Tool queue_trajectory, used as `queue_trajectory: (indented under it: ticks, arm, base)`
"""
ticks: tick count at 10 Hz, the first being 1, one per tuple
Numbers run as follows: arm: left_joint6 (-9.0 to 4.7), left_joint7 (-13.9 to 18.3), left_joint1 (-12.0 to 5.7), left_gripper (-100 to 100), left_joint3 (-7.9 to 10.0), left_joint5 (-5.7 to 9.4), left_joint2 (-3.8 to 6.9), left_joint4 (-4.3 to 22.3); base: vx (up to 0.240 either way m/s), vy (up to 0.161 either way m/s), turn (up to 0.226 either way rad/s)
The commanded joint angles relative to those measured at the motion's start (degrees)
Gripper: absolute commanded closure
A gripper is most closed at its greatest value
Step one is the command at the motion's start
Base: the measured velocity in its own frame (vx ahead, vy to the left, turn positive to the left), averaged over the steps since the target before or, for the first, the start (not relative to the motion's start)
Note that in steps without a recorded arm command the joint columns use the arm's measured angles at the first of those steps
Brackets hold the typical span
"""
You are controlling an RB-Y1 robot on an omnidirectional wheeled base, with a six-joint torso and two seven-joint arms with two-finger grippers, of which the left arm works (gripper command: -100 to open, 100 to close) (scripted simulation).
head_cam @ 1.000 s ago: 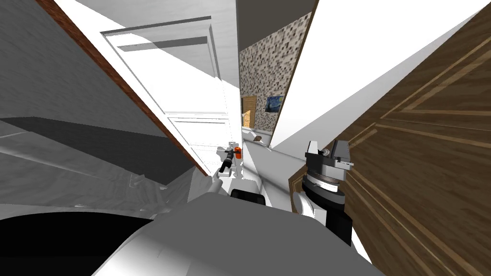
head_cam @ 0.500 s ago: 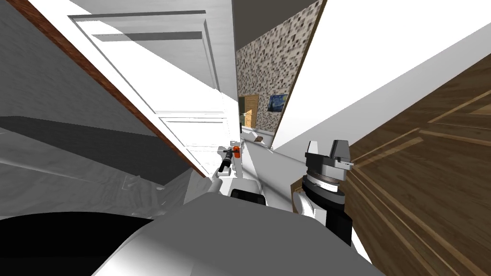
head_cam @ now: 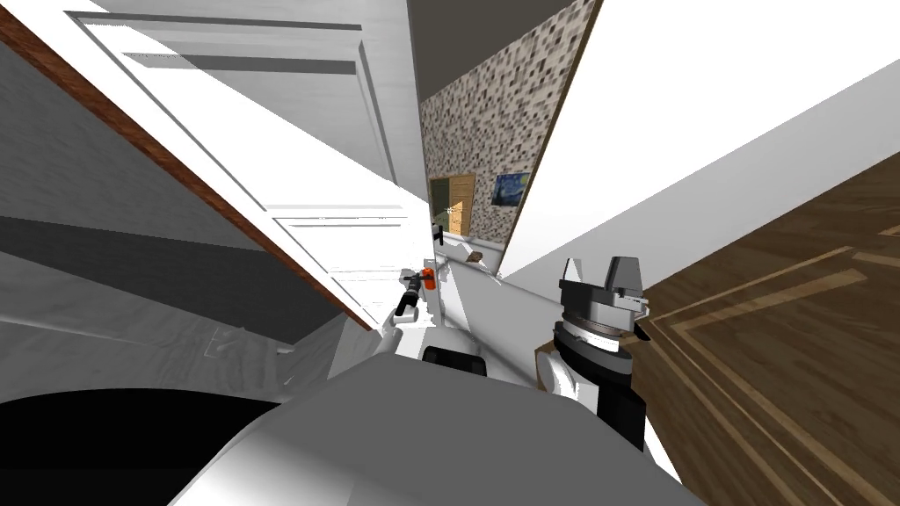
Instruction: Push the door open
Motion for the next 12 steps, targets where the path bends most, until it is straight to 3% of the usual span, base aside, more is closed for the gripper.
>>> queue_trajectory:
  ticks: [1,5,7,8,9,12]
  arm:
    - [-0.23,-0.6,-0.1,100,1.5,0.04,0.08,-0.7]
    - [-0.2,-1.1,0.17,100,3.96,0.41,-1.06,-1.1]
    - [-0.18,-1.3,0.31,100,5.24,0.6,-2.59,-1.3]
    - [-0.21,-1.2,0.4,100,5.0,0.56,-2.06,-1.0]
    - [-0.23,-1.4,0.45,100,6.36,0.81,-0.84,-1.2]
    - [-0.21,-1.7,0.56,100,7.73,1.06,-0.08,-1.4]
  base:
    - [0.194,-0.065,0.079]
    - [0.2,-0.073,0.066]
    - [0.204,-0.078,0.072]
    - [0.08,-0.035,0.051]
    - [0.117,-0.042,0.042]
    - [0.148,-0.054,0.052]
